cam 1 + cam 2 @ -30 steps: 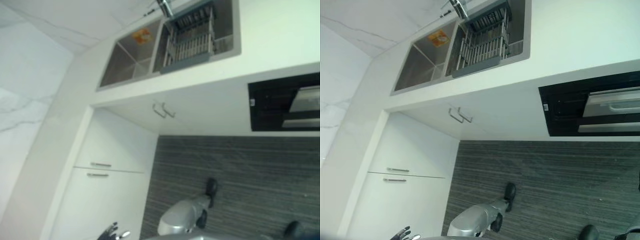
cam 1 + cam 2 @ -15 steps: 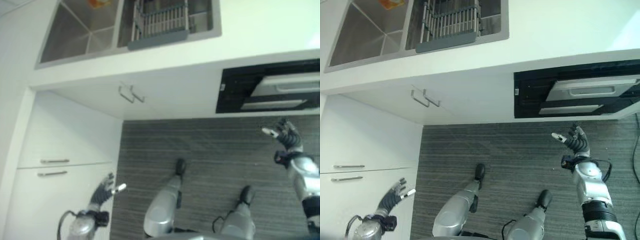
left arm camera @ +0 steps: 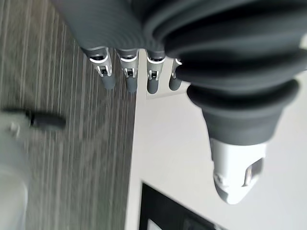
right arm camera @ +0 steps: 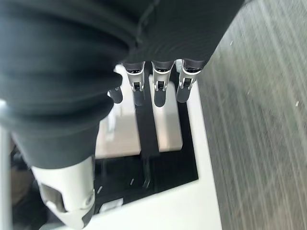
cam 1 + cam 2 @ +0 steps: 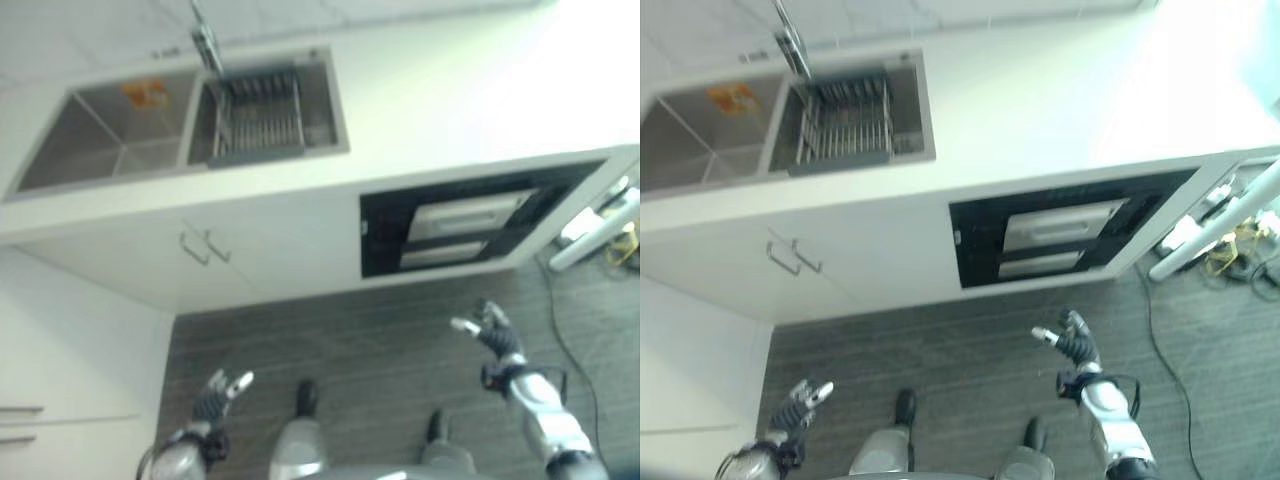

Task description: Place the dishes in the dishwasher.

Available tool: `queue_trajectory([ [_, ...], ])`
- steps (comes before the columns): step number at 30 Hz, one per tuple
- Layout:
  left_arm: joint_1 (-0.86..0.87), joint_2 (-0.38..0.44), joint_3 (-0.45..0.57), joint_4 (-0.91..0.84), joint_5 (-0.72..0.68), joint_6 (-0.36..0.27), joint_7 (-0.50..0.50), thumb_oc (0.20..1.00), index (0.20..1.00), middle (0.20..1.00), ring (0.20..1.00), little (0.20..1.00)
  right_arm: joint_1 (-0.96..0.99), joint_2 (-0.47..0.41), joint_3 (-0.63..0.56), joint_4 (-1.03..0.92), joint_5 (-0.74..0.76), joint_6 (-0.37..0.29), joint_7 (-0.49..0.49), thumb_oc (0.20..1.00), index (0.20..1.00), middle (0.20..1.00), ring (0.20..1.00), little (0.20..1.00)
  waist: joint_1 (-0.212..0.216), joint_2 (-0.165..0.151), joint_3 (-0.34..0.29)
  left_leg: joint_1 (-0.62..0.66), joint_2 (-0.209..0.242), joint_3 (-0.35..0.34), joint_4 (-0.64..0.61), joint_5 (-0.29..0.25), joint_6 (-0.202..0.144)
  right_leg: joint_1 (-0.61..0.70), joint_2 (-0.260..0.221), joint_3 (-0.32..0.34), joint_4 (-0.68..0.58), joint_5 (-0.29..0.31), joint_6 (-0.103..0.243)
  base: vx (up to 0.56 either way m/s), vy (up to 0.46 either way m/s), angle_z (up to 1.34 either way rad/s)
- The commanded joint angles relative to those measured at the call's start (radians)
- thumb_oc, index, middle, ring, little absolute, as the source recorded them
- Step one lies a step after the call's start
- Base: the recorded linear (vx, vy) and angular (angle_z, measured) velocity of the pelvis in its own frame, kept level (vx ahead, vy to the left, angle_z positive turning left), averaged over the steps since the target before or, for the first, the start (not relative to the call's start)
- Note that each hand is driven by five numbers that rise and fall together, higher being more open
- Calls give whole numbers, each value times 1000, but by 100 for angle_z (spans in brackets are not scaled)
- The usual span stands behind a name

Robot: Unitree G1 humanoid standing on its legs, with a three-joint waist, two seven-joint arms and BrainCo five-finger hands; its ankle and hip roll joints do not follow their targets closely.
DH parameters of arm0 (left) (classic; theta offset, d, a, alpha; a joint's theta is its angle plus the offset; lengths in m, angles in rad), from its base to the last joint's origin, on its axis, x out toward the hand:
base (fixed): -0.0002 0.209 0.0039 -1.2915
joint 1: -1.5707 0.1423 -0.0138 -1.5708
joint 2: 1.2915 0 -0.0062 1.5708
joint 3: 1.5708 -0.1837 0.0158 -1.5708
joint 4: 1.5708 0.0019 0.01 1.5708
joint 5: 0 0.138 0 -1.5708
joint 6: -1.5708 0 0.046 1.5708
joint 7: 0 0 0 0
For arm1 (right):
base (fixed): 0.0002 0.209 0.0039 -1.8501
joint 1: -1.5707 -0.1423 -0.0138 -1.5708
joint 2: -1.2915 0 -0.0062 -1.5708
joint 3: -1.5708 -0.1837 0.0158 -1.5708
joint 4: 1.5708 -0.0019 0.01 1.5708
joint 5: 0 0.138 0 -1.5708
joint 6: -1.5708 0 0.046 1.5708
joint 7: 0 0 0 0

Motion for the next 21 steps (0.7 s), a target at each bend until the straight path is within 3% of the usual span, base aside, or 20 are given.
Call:
queue_trajectory([
  [1,-99,68,-2,-13,-80,-73,-122,1000,1000,1000,1000,1000,-88,-5,-8,-14,-22,-47,67,1000,1000,1000,1000,1000,30,-31,6,63,18,55,7,-77,-10,9,13,56,1,-15,-24,7,-142,-17],
  [4,-99,63,3,-10,-57,-49,-188,1000,1000,1000,1000,1000,-66,-15,-2,-1,-62,-10,77,1000,1000,1000,1000,1000,30,-34,2,62,36,122,20,-44,-28,38,31,23,1,-30,-33,-69,-29,-8],
  [7,-122,50,-3,-3,-37,-30,-214,1000,1000,1000,1000,1000,-45,-40,-25,5,-43,2,94,1000,1000,1000,1000,1000,-5,-54,11,51,5,211,151,-96,-12,41,13,-21,1,-17,-42,-106,80,63],
  [9,-143,45,-13,-18,-28,-16,-224,1000,1000,1000,1000,1000,-30,-43,-46,6,-11,-2,109,1000,1000,1000,1000,1000,-27,-58,19,64,-19,243,126,-105,0,43,6,-52,7,-5,-31,-59,318,73],
  [12,-155,47,-22,-29,-21,-7,-215,1000,1000,1000,1000,1000,-25,-22,-53,13,-9,6,126,1000,1000,1000,1000,1000,-36,-54,11,136,-55,211,16,-103,26,41,2,-37,23,5,-12,42,326,52],
  [17,-193,69,-32,-55,-46,34,-225,1000,1000,1000,1000,1000,6,26,-58,25,-11,-2,150,1000,1000,1000,1000,1000,-56,-71,1,148,-95,209,7,-126,57,-3,-30,-25,131,27,20,52,274,8],
  [18,-197,74,-28,-47,-30,27,-209,1000,1000,1000,1000,1000,16,43,-51,22,5,-10,150,1000,1000,1000,1000,1000,-57,-73,8,148,-100,204,7,-126,75,-44,-43,-16,265,57,18,37,190,16],
  [21,-228,82,-45,-46,-14,5,-180,1000,1000,1000,1000,1000,15,54,-28,29,7,-16,151,1000,1000,1000,1000,1000,-85,-78,17,148,-99,182,7,-133,88,-96,-5,49,261,50,6,15,55,-7],
])
